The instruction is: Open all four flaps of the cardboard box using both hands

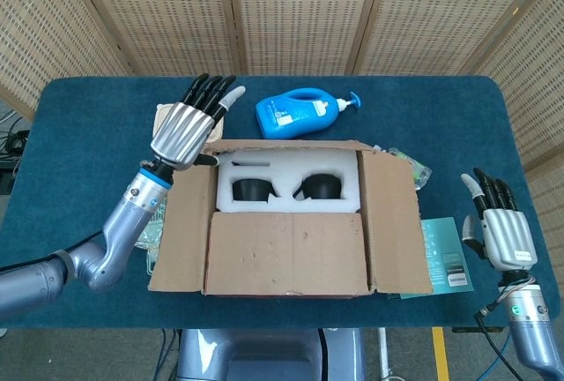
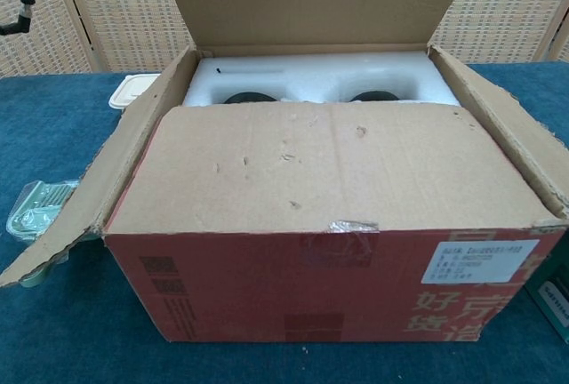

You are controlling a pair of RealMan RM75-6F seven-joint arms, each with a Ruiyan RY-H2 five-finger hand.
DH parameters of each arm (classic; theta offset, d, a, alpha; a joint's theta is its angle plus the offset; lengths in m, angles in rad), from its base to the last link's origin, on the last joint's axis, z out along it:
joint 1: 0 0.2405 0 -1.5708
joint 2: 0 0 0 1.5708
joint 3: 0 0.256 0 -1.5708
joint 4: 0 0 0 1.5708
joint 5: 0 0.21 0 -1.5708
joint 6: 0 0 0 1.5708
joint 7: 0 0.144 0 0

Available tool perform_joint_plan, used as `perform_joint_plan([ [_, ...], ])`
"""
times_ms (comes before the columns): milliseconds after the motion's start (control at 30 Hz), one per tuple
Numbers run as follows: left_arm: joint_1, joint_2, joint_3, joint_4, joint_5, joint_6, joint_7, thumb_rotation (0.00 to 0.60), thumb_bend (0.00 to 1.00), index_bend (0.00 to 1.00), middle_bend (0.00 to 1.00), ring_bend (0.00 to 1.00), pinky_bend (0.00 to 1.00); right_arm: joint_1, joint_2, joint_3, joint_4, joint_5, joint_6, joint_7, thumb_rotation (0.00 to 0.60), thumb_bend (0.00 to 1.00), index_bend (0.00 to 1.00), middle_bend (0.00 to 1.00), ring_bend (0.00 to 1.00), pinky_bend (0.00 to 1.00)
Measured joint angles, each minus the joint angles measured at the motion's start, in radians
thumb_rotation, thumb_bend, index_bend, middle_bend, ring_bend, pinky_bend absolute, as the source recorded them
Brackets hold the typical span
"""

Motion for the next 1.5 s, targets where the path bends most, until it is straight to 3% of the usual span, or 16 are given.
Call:
perform_joint_plan([
  [333, -0.078, -0.044, -0.041, 0.148, -0.031, -0.054, 0.034, 0.492, 0.25, 0.00, 0.00, 0.00, 0.00, -0.005, 0.009, 0.000, -0.007, 0.003, 0.000, 0.003, 0.600, 0.78, 0.00, 0.00, 0.00, 0.00],
  [700, -0.155, -0.129, -0.037, 0.343, -0.107, -0.133, 0.151, 0.490, 0.25, 0.00, 0.00, 0.00, 0.00, -0.008, 0.019, -0.003, -0.015, 0.005, -0.005, 0.005, 0.600, 0.78, 0.00, 0.00, 0.00, 0.00],
  [867, -0.163, -0.145, -0.045, 0.363, -0.146, -0.148, 0.150, 0.488, 0.25, 0.00, 0.00, 0.00, 0.00, -0.011, 0.024, -0.002, -0.022, 0.006, 0.000, 0.001, 0.600, 0.78, 0.00, 0.00, 0.00, 0.00],
  [1067, -0.143, -0.093, -0.054, 0.262, -0.181, -0.181, 0.109, 0.494, 0.25, 0.00, 0.00, 0.00, 0.00, -0.010, 0.023, -0.003, -0.024, 0.004, -0.003, -0.001, 0.600, 0.78, 0.00, 0.00, 0.00, 0.00],
  [1233, -0.118, 0.006, -0.055, 0.101, -0.243, -0.229, 0.094, 0.495, 0.29, 0.02, 0.00, 0.00, 0.00, -0.006, 0.020, -0.005, -0.026, 0.003, -0.012, -0.002, 0.600, 0.78, 0.00, 0.00, 0.00, 0.00],
  [1333, -0.099, 0.069, -0.055, 0.000, -0.275, -0.253, 0.073, 0.497, 0.34, 0.07, 0.00, 0.00, 0.00, -0.004, 0.019, -0.006, -0.027, 0.001, -0.016, -0.004, 0.600, 0.78, 0.00, 0.00, 0.00, 0.00],
  [1500, -0.060, 0.185, -0.046, -0.155, -0.301, -0.299, 0.012, 0.497, 0.42, 0.26, 0.00, 0.00, 0.00, -0.005, 0.019, -0.008, -0.028, -0.002, -0.012, -0.004, 0.600, 0.78, 0.00, 0.00, 0.00, 0.00],
])
